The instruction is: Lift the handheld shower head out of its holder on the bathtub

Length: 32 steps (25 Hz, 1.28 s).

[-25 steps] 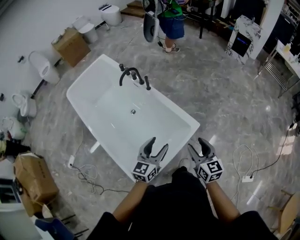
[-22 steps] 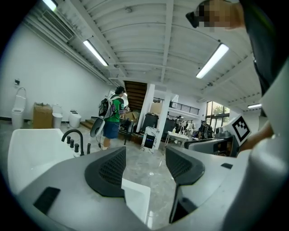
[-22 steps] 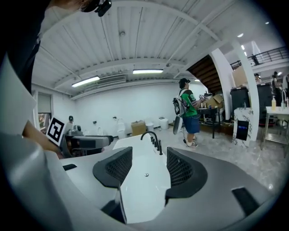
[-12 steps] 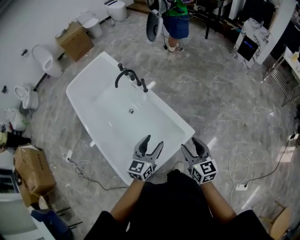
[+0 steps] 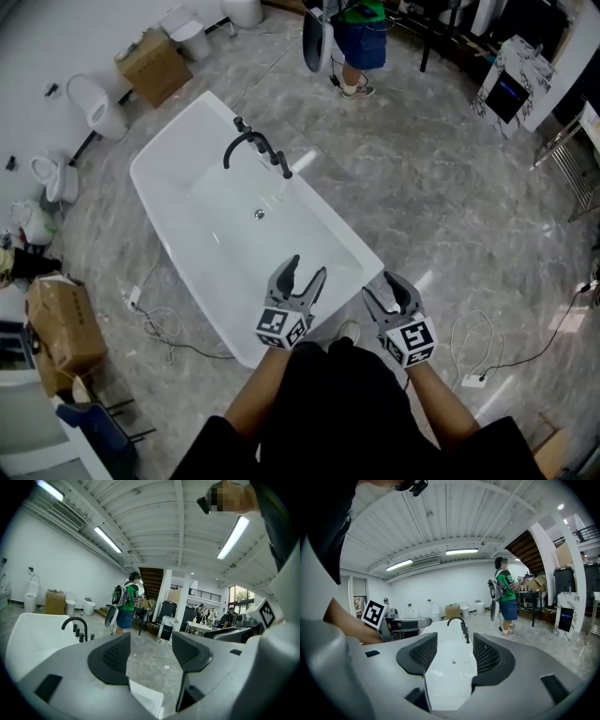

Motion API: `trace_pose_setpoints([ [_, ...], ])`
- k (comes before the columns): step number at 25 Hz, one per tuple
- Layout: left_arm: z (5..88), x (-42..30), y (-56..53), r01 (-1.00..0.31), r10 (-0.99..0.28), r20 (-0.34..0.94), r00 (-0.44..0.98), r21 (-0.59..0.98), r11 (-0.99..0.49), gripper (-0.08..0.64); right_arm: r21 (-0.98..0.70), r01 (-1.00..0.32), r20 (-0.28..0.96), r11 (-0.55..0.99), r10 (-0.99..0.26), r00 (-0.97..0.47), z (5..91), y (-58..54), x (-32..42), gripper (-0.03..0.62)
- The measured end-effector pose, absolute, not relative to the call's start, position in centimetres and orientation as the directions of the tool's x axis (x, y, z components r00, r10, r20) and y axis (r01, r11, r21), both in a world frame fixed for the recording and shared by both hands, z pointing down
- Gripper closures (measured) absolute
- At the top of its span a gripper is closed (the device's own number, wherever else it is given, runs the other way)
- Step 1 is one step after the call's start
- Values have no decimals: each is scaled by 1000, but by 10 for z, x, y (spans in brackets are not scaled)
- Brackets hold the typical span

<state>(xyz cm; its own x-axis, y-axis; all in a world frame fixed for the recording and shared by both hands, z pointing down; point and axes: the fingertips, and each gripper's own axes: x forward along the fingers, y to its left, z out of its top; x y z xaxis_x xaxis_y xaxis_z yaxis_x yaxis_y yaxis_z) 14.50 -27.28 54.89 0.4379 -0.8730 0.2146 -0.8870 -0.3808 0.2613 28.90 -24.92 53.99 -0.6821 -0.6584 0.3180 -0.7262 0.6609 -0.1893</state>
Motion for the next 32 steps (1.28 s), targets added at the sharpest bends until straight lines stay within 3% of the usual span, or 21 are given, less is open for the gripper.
trace_pose_setpoints([
  [15, 584, 116, -328, -876, -849, 245, 468, 249, -412, 305, -226, -767, 345, 600, -687, -639, 544, -288, 267, 383],
  [32, 641, 29, -445, -901, -863, 277, 422, 238, -364, 302, -225, -758, 355, 612, -673, -649, 547, -377, 180, 383],
])
